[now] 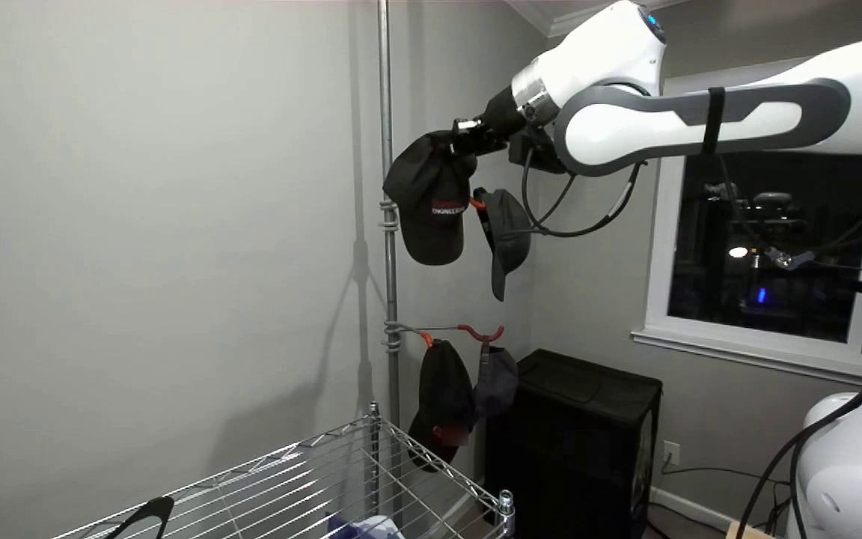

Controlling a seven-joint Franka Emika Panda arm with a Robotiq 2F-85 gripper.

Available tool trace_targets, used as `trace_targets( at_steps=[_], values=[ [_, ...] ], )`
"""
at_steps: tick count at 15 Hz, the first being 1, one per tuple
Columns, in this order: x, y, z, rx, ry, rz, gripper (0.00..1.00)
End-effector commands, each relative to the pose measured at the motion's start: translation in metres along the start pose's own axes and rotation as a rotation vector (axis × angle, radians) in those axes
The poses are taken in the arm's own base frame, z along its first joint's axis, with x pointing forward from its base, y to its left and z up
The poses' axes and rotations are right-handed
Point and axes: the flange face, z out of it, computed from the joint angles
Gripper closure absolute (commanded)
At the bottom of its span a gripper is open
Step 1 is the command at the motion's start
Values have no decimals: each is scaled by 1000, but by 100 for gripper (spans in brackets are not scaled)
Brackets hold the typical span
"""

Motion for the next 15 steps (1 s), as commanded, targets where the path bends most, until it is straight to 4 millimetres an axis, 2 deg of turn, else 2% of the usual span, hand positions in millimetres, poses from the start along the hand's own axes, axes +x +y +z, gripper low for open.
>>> trace_targets(
  at_steps=[1,5,10,15],
  values=[
    [-21,-42,-4,90,-114,-77,97],
    [-49,-98,9,108,-264,-157,97],
    [-97,-145,63,85,-497,-214,97],
    [-167,-182,115,81,-748,-209,97]
  ],
)
